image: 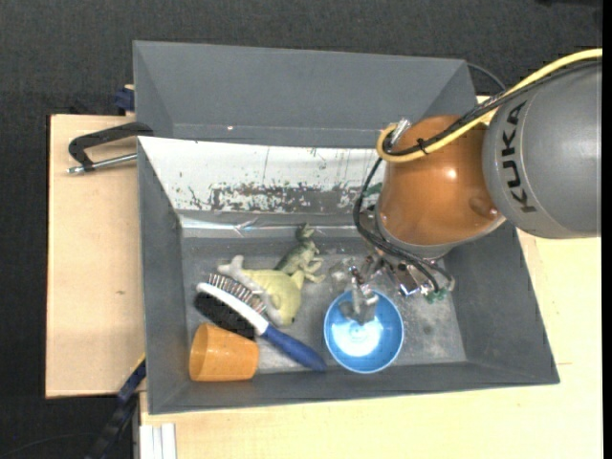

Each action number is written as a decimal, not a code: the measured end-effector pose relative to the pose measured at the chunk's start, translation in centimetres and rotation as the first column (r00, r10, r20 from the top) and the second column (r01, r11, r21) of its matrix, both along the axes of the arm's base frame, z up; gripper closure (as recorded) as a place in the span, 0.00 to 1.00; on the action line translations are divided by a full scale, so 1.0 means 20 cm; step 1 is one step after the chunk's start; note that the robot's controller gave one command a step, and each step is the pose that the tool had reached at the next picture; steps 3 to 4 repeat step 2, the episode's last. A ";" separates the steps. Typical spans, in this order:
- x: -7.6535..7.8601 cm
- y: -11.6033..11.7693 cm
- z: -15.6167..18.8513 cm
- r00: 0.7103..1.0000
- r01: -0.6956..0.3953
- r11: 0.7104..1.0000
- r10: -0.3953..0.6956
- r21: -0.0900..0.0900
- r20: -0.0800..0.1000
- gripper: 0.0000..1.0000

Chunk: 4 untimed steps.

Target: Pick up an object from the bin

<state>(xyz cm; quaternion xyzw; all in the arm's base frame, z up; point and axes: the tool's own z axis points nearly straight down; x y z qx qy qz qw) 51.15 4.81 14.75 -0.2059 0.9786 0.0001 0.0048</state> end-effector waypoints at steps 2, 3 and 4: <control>0.02 0.01 0.24 1.000 0.002 1.000 -0.002 0.000 -0.002 1.00; 0.02 0.01 0.24 1.000 0.002 1.000 -0.002 0.000 -0.002 1.00; 0.02 0.01 0.24 1.000 0.002 1.000 -0.002 0.000 -0.002 1.00</control>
Offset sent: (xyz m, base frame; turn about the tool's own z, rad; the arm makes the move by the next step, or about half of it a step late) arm 0.0001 -0.0002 0.0356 0.0000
